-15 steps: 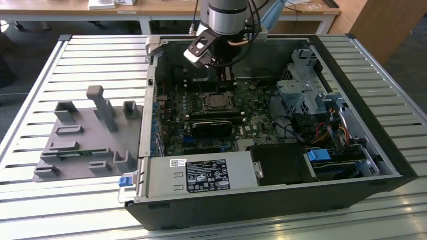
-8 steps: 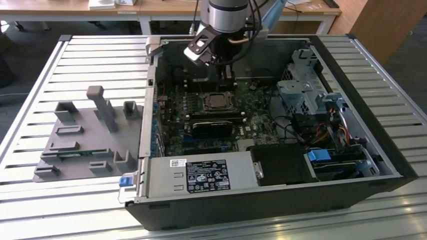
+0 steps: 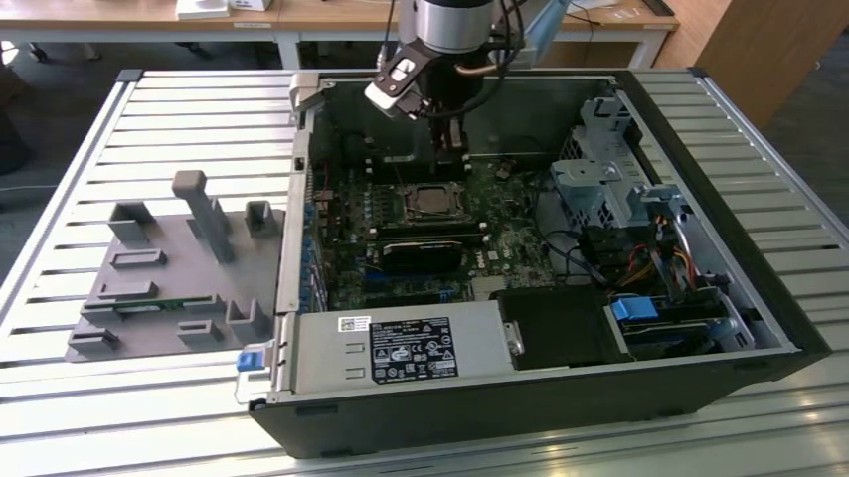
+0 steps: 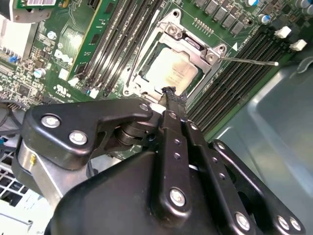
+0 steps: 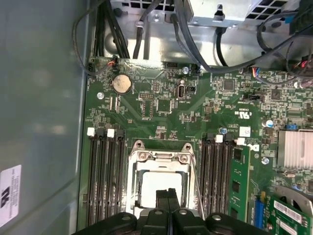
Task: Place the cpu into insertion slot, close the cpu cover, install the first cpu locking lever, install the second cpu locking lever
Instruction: 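Install the first cpu locking lever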
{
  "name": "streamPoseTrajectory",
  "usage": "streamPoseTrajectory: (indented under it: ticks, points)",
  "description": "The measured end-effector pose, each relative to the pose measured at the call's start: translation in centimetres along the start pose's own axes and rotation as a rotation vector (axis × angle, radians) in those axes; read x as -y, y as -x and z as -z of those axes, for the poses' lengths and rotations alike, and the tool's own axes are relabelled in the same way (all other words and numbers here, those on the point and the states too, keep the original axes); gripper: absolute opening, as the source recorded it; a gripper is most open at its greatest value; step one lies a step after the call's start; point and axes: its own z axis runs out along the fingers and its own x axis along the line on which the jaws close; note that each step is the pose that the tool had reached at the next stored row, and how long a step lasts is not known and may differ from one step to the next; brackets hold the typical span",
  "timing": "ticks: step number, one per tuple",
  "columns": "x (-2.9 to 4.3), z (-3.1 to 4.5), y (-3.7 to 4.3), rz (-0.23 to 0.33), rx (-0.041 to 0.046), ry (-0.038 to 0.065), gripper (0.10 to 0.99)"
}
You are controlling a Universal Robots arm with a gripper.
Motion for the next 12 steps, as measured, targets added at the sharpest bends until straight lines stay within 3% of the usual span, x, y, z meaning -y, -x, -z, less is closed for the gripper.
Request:
streamPoseTrajectory:
  ticks: [7, 12]
  points:
    - [-0.02, 0.93, 0.04, 0.0, 0.001, 0.0, 0.106]
    - [-0.03, 1.01, 0.04, 0.025, 0.0015, 0.001, 0.106]
